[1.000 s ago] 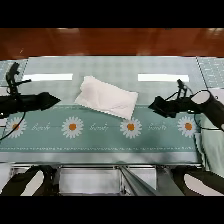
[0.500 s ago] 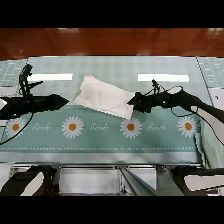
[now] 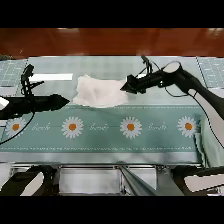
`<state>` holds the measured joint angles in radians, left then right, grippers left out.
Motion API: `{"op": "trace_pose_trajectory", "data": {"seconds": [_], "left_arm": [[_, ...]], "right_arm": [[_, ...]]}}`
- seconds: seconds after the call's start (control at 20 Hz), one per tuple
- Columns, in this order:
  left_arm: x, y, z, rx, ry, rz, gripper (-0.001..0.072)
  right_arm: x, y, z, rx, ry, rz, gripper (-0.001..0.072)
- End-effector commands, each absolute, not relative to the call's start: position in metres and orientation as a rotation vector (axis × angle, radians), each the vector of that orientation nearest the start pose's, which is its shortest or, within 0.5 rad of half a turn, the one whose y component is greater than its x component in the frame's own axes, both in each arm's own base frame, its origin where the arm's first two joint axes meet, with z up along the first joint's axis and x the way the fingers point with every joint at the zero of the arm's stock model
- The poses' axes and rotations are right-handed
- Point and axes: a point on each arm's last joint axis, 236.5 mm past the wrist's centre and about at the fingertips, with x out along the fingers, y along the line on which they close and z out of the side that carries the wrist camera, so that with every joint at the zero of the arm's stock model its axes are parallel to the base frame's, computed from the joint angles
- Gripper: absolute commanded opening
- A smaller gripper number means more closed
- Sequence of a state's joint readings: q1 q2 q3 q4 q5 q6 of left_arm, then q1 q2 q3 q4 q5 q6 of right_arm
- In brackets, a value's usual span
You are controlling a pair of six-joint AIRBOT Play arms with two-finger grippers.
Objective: Fold the shirts.
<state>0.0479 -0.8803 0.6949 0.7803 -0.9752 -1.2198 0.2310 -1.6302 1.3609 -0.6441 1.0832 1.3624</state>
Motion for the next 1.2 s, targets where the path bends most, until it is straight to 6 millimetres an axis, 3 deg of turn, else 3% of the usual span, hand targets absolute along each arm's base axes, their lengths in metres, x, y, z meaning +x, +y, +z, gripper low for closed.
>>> {"op": "trace_pose_trajectory", "data": {"seconds": [0.0, 0.1, 0.35, 0.45, 0.65, 0.8, 0.95, 1.15], "left_arm": [[0.316, -0.124, 0.044, -0.481, 0.994, -0.456, 0.0026], [0.315, -0.124, 0.044, -0.481, 0.994, -0.456, 0.0026], [0.315, -0.125, 0.044, -0.481, 0.997, -0.458, 0.0026], [0.313, -0.126, 0.043, -0.481, 1.003, -0.462, 0.0026], [0.313, -0.125, 0.043, -0.415, 0.986, -0.493, 0.0026], [0.314, -0.123, 0.043, -0.405, 0.979, -0.495, 0.0026], [0.316, -0.121, 0.043, -0.407, 0.972, -0.486, 0.0026], [0.323, -0.117, 0.045, -0.406, 0.946, -0.467, 0.0026]], "right_arm": [[0.435, 0.259, 0.088, 0.397, 1.186, 0.666, 0.0021], [0.439, 0.249, 0.133, 0.327, 1.135, 0.661, 0.0021], [0.435, 0.19, 0.21, 0.265, 1.074, 0.549, 0.0021], [0.428, 0.154, 0.234, 0.303, 1.038, 0.482, 0.0021], [0.406, 0.061, 0.279, 0.391, 0.936, 0.283, 0.0021], [0.379, -0.013, 0.295, 0.47, 0.897, 0.103, 0.0021], [0.346, -0.075, 0.297, 0.546, 0.894, -0.069, 0.0022], [0.309, -0.125, 0.287, 0.637, 0.918, -0.227, 0.0021]]}}
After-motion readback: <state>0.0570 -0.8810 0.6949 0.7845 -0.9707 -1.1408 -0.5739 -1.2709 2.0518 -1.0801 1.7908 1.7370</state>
